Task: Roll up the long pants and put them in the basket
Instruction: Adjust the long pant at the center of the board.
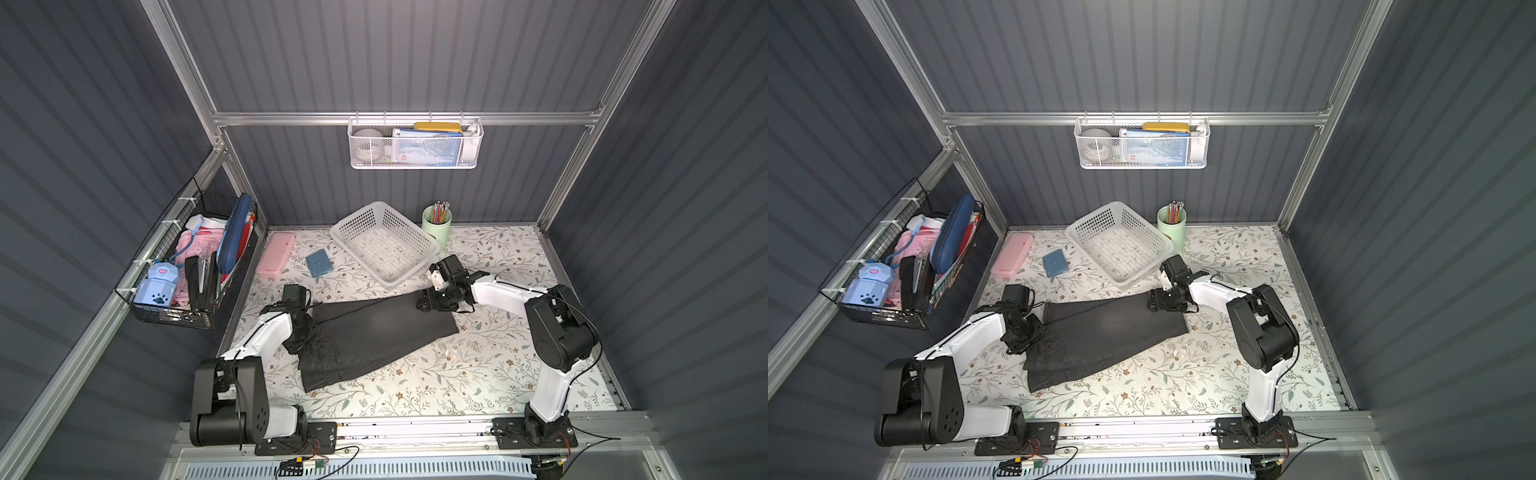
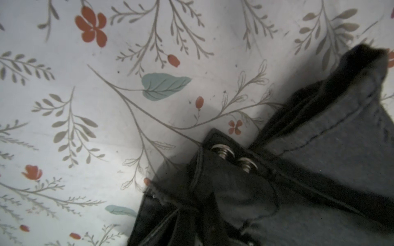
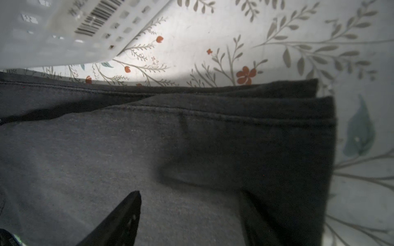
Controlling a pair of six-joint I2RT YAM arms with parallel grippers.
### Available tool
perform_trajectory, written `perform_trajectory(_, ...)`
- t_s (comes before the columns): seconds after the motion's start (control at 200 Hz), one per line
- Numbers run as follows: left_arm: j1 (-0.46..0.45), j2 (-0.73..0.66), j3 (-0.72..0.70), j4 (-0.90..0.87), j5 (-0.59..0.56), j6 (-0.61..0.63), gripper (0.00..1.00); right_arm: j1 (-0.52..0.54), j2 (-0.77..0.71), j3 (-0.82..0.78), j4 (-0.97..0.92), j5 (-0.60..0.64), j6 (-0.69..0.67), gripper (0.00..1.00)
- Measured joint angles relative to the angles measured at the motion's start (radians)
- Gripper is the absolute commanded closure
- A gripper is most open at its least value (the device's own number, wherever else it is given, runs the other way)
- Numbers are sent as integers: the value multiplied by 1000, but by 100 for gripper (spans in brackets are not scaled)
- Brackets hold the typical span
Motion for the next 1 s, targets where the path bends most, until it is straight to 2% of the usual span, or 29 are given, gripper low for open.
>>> perform_trajectory(0.14, 0, -109, 41, -62, 0, 0, 100, -9, -1, -1, -6, -2, -3, 24)
perform_trajectory(0.28, 0, -233, 212, -134, 6, 10, 100, -21, -6, -11, -8, -3, -3, 24)
perform_trajectory(0.4, -2, -266, 310, -142, 31, 27, 100, -30, -7, -24, -2, -14, -2, 23)
perform_trajectory(0.816, 0, -97, 289, -95, 25, 40, 100, -52, -16, -54, 2, -10, -8, 20)
perform_trajectory(0.996, 0, 38, 355, -47, 24, 50, 100, -54, -34, -77, -5, -26, -11, 22)
